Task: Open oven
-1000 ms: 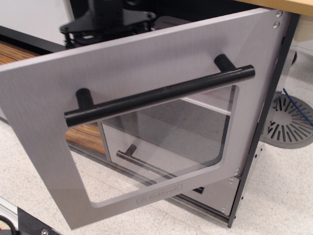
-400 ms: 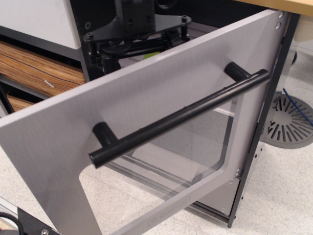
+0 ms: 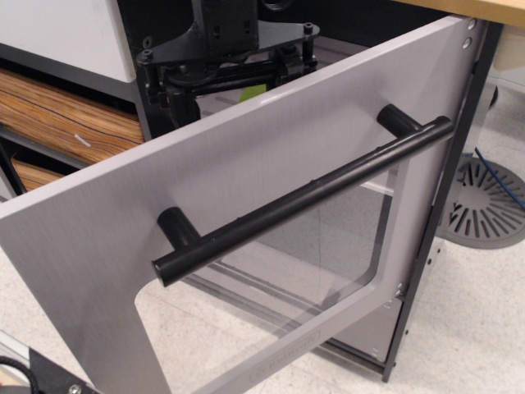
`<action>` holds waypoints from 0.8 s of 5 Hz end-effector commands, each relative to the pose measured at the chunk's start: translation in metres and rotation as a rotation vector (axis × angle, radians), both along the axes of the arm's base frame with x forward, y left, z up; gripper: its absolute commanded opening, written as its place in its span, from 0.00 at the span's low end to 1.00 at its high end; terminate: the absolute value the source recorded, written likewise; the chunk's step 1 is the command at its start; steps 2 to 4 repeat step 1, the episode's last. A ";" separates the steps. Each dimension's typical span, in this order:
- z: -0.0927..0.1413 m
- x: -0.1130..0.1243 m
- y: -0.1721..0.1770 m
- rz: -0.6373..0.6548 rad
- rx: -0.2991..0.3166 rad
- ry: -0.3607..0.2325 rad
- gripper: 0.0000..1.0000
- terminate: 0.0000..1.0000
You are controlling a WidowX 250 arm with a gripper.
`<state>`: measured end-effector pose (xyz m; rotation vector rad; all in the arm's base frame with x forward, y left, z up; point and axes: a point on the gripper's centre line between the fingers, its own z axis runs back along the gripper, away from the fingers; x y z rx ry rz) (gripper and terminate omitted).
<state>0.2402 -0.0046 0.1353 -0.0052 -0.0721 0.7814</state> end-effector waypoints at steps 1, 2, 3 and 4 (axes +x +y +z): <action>0.015 0.005 0.008 0.002 0.004 -0.044 1.00 1.00; 0.015 0.005 0.008 0.002 0.004 -0.044 1.00 1.00; 0.015 0.005 0.008 0.002 0.004 -0.044 1.00 1.00; 0.015 0.005 0.008 0.002 0.004 -0.044 1.00 1.00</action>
